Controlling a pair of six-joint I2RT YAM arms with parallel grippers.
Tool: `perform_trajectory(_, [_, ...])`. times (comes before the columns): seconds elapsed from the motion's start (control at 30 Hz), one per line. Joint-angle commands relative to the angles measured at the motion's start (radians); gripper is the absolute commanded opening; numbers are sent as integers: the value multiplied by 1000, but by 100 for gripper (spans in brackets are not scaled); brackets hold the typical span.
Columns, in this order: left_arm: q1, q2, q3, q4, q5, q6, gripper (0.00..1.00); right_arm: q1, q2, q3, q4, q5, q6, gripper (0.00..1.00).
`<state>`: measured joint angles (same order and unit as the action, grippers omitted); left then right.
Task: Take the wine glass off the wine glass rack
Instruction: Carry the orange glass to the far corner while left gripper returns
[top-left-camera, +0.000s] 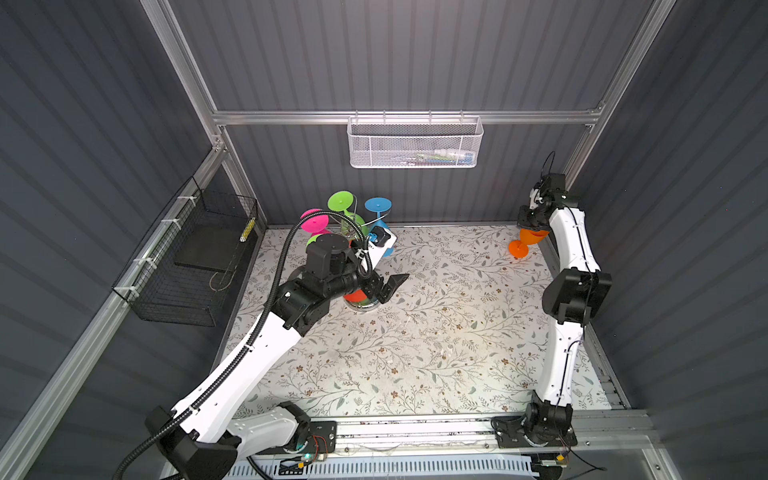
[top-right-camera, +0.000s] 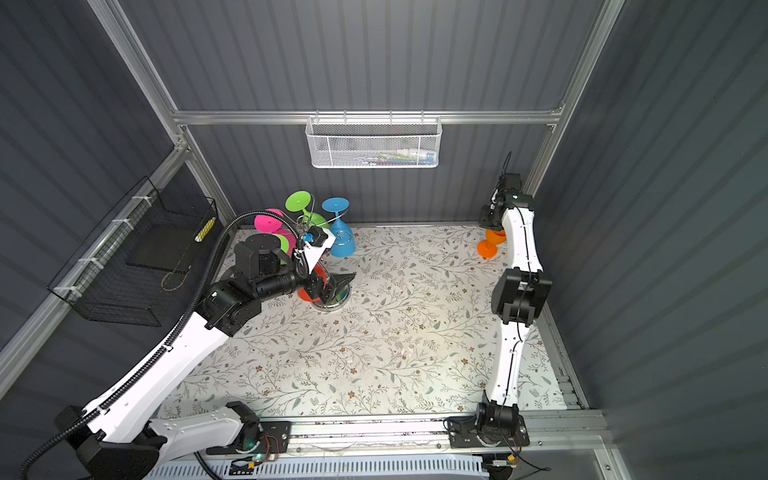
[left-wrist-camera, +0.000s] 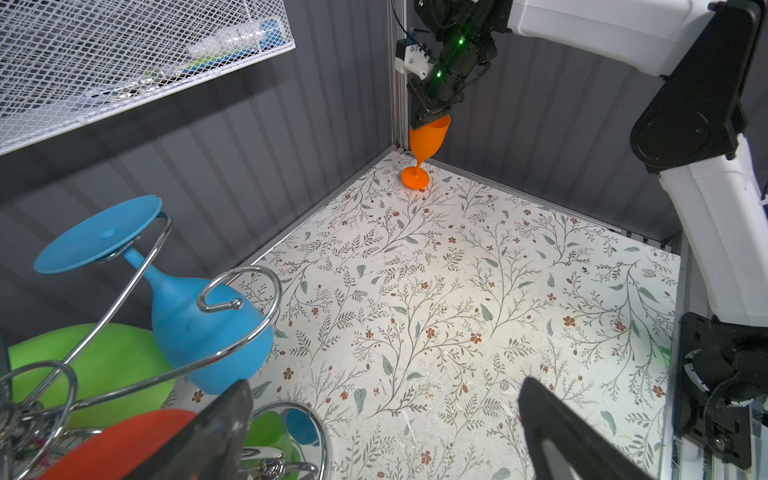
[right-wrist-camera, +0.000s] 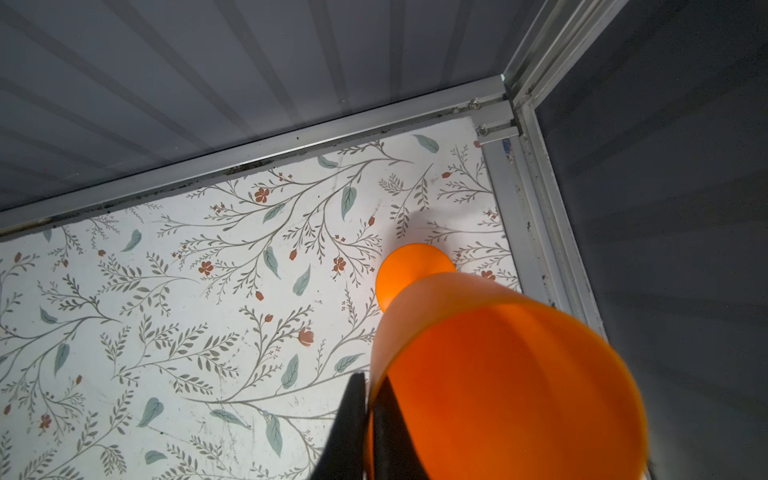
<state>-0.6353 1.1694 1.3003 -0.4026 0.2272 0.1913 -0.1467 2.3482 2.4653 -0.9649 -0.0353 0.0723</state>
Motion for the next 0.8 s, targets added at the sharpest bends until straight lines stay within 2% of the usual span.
perform_trajectory(0.0, [-4, -27, -7, 12, 38, 10, 100, 12, 18, 26, 7, -8, -15, 17])
perform_trajectory(0.4, [-4, -48, -7, 20, 58, 8, 100, 40, -15, 50, 11, 35, -51, 41])
perform_trajectory(0.53, [-4, -56, 0, 16, 60, 1, 100, 54, -59, 47, 20, 48, -48, 53])
perform_trajectory(0.77, [-3, -63, 46, -10, 67, -25, 100, 90, -206, -59, 97, 74, 21, 61])
